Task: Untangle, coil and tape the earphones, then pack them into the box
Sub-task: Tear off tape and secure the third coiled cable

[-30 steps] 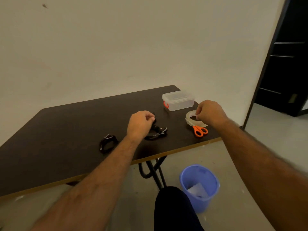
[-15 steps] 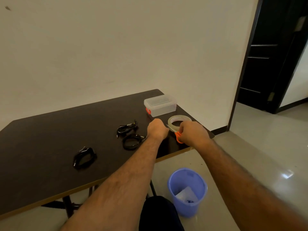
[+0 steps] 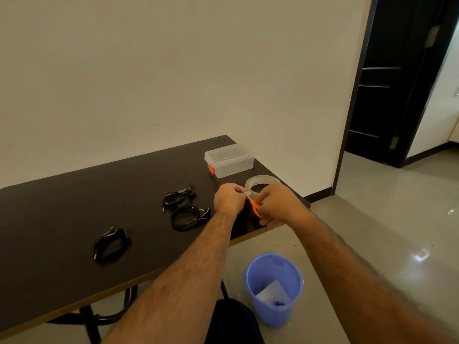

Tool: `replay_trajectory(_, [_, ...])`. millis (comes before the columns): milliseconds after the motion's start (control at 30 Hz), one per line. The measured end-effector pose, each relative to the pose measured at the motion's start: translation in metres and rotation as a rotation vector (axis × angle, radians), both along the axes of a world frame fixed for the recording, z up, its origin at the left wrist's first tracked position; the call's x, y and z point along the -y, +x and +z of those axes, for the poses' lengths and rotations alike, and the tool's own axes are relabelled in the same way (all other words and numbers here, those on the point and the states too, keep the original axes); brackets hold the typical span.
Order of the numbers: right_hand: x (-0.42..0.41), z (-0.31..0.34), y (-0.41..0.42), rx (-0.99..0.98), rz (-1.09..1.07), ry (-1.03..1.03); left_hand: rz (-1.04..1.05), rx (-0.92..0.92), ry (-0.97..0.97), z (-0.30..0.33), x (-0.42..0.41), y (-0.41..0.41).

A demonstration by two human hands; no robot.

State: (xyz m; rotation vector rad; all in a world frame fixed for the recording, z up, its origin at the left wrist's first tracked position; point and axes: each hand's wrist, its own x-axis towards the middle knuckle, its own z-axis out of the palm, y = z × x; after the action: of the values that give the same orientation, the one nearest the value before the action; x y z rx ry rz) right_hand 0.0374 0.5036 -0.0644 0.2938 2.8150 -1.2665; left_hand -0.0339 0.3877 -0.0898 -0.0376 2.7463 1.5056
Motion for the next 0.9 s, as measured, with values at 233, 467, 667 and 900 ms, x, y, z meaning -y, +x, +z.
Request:
replay_trajectory(233, [-0.012, 0.006, -0.002, -0.224, -0.068, -0.179, -0.059, 0.057, 0.048, 0.003, 0.001, 0.001])
replay_trajectory(467, [-0.033, 0.006, -0.021, -0.210, -0.096, 0.365, 0.005, -0.006, -0.082, 0.002, -0.002, 0.002])
replay_trajectory(667, [-0.036, 0.007, -0.024, -0.158, 0.035, 0.520, -0.012, -0.132, -0.277, 0.000, 0.001, 0.007])
replay_trajectory(900, [-0.024, 0.009, -0.031, -0.145, -0.043, 0.547, -0.014, -0.041, -0.339, 0.009, 0.018, 0.015])
